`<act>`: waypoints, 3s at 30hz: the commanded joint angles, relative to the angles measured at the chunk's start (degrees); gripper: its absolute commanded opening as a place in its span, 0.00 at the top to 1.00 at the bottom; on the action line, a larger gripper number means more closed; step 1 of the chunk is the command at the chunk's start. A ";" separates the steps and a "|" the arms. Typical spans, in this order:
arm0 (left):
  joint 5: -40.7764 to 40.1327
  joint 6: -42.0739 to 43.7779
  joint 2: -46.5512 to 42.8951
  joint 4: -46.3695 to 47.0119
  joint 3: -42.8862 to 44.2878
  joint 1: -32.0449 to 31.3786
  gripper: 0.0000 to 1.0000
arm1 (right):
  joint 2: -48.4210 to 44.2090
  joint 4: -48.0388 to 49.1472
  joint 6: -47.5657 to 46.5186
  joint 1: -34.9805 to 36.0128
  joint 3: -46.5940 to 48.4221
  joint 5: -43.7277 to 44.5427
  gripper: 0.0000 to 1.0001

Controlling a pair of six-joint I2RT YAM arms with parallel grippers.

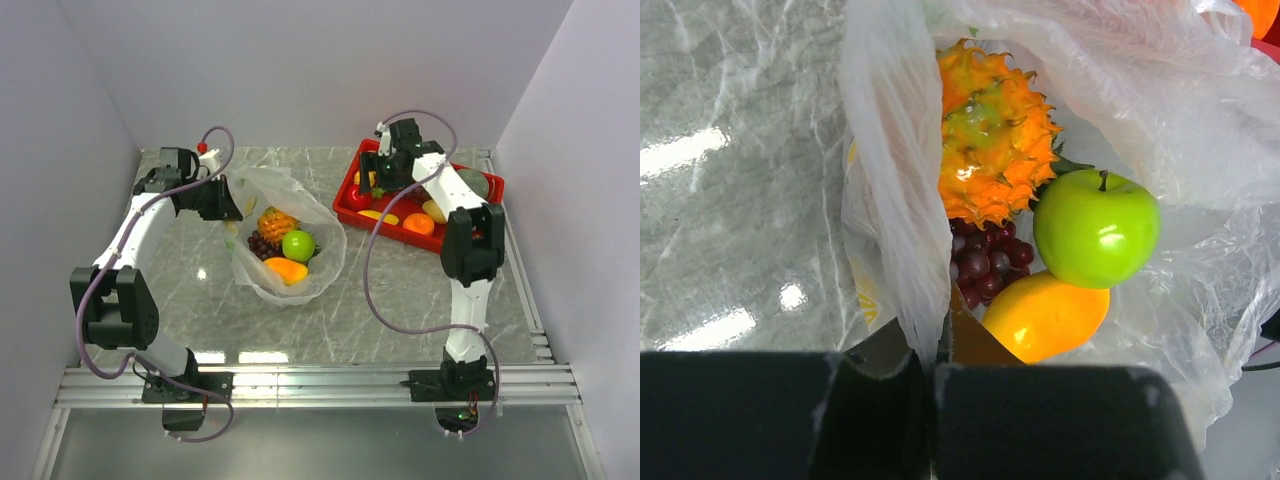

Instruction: Place the fake fruits into the plastic bag and tie a complex knot

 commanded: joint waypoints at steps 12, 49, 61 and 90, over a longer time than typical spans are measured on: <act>1.84 1.39 2.09 0.02 0.94 1.56 0.95 | 7.66 7.00 3.76 1.55 3.39 -5.34 0.01; 5.35 1.21 2.44 -1.38 1.99 3.76 0.96 | -20.46 3.66 -13.99 30.27 3.65 -0.61 0.44; 7.90 1.21 3.05 -1.74 4.10 4.29 0.95 | 0.63 1.03 -15.75 39.61 18.86 17.25 0.09; 7.37 1.04 3.93 -1.03 3.67 4.64 0.94 | -10.62 -0.20 -9.50 -6.97 0.06 5.45 0.04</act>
